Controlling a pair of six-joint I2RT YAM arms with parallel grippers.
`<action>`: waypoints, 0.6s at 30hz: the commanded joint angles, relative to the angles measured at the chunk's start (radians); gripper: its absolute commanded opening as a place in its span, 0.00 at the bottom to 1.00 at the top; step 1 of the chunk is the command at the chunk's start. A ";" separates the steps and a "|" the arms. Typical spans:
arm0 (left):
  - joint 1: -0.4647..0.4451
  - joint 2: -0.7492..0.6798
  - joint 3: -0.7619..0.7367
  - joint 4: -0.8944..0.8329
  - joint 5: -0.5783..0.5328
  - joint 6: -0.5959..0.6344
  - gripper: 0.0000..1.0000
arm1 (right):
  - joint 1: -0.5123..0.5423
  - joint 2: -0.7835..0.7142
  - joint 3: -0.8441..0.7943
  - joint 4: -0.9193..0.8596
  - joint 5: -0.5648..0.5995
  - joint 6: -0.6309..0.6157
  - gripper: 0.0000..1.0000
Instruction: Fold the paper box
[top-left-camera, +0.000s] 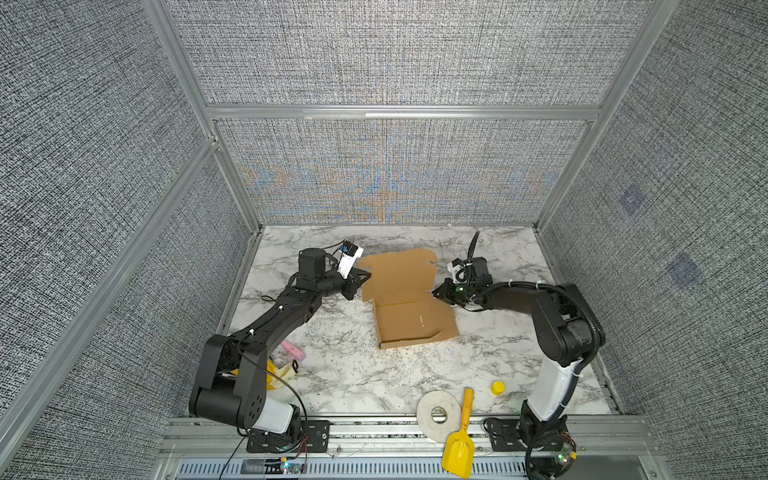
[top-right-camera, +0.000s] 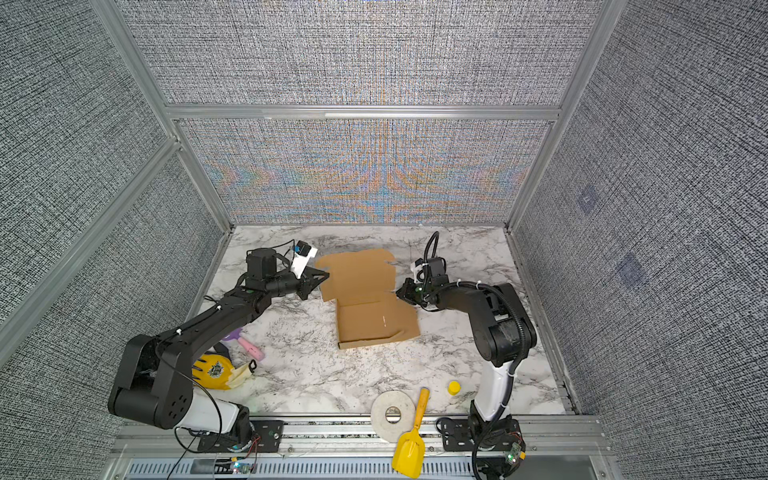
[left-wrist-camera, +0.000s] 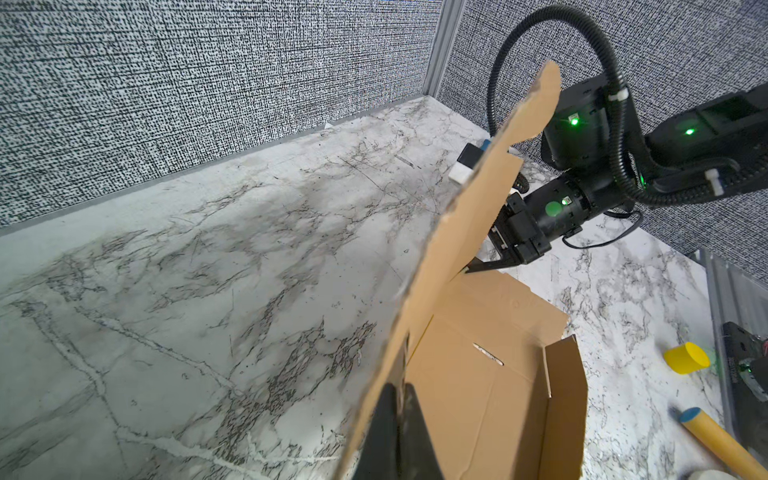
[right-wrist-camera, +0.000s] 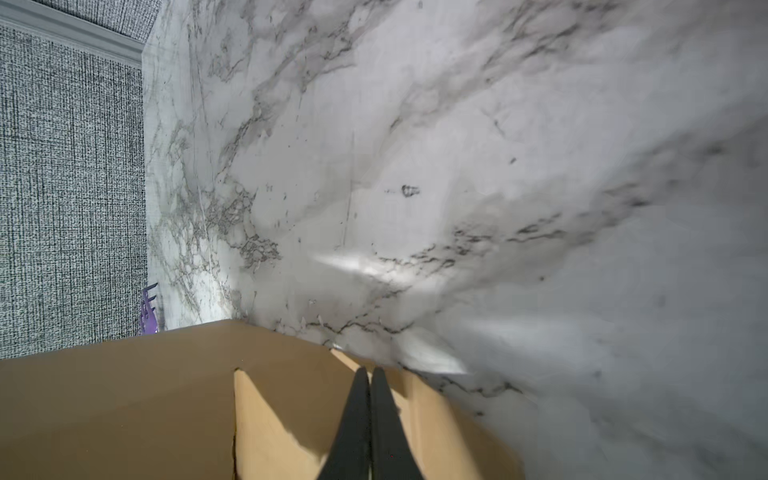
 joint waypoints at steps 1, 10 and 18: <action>0.000 0.002 0.000 0.025 -0.004 -0.019 0.00 | 0.016 -0.017 -0.019 0.058 -0.010 0.029 0.00; 0.000 0.004 -0.001 0.035 -0.007 -0.045 0.00 | 0.057 -0.050 -0.126 0.169 0.007 0.113 0.00; -0.001 0.006 -0.002 0.042 -0.002 -0.057 0.00 | 0.066 -0.118 -0.287 0.367 0.032 0.241 0.00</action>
